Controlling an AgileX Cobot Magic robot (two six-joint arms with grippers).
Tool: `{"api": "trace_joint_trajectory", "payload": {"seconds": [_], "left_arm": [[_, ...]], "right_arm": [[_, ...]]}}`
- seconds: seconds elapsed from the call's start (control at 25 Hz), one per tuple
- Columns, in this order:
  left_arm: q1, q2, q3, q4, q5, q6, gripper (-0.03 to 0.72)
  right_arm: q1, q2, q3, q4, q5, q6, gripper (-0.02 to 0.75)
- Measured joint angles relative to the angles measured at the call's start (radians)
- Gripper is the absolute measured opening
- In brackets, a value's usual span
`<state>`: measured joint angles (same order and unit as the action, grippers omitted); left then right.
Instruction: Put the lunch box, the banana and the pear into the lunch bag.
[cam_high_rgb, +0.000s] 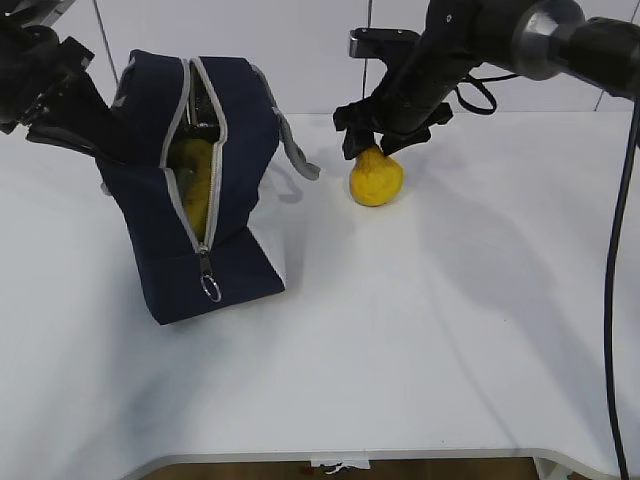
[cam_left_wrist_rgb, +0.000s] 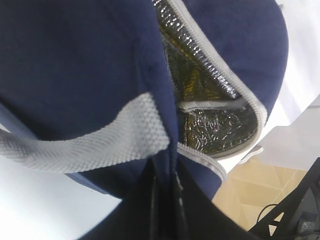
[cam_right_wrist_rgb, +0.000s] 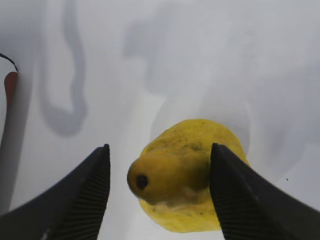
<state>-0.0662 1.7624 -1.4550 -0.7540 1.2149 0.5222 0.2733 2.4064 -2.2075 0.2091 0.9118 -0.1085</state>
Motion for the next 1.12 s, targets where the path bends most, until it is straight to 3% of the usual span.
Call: {"api": "trace_joint_trajectory", "payload": {"seconds": [0.24, 0.6, 1.12], "left_arm": [[0.0, 0.0, 0.0, 0.0, 0.0, 0.0, -0.006], [0.0, 0.0, 0.0, 0.0, 0.0, 0.0, -0.006], [0.0, 0.0, 0.0, 0.0, 0.0, 0.0, -0.006]], "right_arm": [[0.0, 0.0, 0.0, -0.016, 0.0, 0.0, 0.435], [0.0, 0.0, -0.01, -0.046, 0.02, -0.002, 0.287], [0.0, -0.063, -0.115, -0.05, 0.209, -0.003, 0.258]]}}
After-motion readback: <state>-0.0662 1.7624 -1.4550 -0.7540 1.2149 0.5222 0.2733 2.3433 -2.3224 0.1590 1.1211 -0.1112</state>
